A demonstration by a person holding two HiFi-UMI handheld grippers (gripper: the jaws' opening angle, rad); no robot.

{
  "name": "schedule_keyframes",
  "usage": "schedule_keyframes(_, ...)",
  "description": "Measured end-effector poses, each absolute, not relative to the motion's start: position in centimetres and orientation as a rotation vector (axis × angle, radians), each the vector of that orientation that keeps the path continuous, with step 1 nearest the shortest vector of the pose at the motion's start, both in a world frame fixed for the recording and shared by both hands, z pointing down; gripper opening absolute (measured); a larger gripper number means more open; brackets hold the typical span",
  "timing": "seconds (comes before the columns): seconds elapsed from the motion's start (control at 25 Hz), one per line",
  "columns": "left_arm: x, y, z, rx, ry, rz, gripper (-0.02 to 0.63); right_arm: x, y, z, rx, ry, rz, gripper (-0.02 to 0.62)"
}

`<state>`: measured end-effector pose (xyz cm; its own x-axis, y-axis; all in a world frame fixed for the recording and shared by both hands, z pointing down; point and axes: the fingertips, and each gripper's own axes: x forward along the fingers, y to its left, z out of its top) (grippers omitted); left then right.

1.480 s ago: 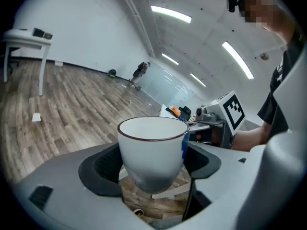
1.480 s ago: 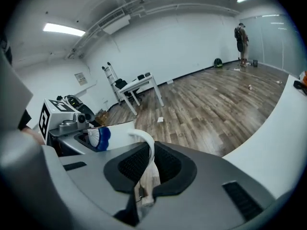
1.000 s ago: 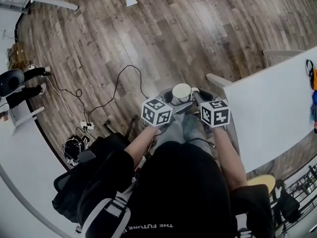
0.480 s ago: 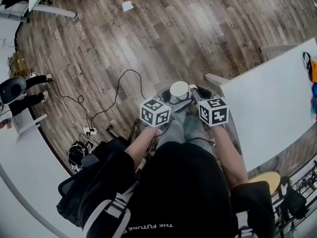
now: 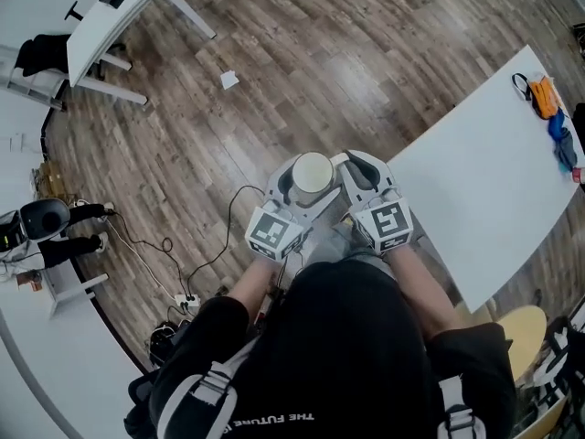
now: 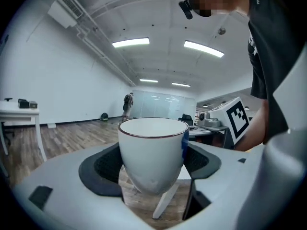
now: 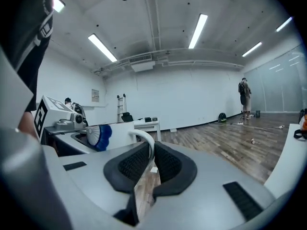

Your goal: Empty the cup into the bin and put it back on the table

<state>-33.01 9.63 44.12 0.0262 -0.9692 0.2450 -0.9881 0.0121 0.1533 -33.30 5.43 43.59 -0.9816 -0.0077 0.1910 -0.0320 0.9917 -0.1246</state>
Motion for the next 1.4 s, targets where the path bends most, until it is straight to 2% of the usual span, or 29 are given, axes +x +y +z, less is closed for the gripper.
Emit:
schedule_keyframes(0.16, -30.8, 7.2, 41.3, 2.170, -1.955, 0.130, 0.376, -30.6, 2.9, 40.5, 0.198, -2.995, 0.153, 0.044)
schedule_keyframes(0.32, -25.2, 2.8, 39.3, 2.348, -1.786, 0.131, 0.376, -24.4, -1.3, 38.0, 0.431, -2.989, 0.105, 0.044)
schedule_keyframes(0.76, 2.0, -9.0, 38.5, 2.903, -0.951, 0.209, 0.374, 5.0, -11.6, 37.4, 1.354, -2.652, 0.101, 0.044)
schedule_keyframes(0.92, 9.4, -9.7, 39.0, 2.975, -0.768, 0.236, 0.376, 12.8, -12.0, 38.3, 1.537, -2.538, 0.134, 0.044)
schedule_keyframes(1.12, 14.8, -10.0, 44.0, 2.994, -0.623, 0.364, 0.376, 18.3, -12.1, 43.2, 1.591, -2.426, 0.244, 0.044)
schedule_keyframes(1.4, 17.1, -14.3, 54.7, 2.965, -0.565, 0.616, 0.376, 20.6, -16.2, 54.3, 1.518, -2.339, 0.413, 0.044)
